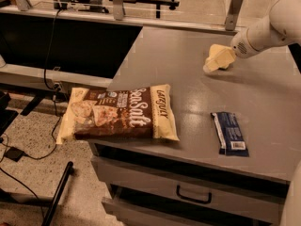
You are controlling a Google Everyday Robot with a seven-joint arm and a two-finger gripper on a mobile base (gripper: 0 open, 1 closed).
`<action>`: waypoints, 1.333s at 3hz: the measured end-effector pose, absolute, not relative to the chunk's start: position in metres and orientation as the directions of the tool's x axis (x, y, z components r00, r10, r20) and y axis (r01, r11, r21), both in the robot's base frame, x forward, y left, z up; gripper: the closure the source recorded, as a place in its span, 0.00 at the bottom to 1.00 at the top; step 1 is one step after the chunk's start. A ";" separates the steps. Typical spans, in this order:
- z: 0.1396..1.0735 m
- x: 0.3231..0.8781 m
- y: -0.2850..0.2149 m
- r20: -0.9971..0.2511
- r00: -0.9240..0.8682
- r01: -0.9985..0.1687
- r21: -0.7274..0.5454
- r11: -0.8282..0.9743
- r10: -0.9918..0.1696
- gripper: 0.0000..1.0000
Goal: Move sponge near brown chip bag
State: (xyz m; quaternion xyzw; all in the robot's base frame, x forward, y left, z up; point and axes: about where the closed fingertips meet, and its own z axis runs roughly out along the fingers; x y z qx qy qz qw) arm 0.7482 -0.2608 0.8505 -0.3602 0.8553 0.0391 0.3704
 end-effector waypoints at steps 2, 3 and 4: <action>0.846 0.749 -0.258 -0.660 -0.468 -0.650 -0.195 0.735 -0.588 0.33; 0.844 0.750 -0.256 -0.659 -0.468 -0.652 -0.192 0.733 -0.589 0.56; 0.843 0.749 -0.253 -0.663 -0.465 -0.661 -0.181 0.728 -0.586 0.78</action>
Offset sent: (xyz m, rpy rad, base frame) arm 0.0000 0.0001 -0.0001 0.0006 0.0002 0.0001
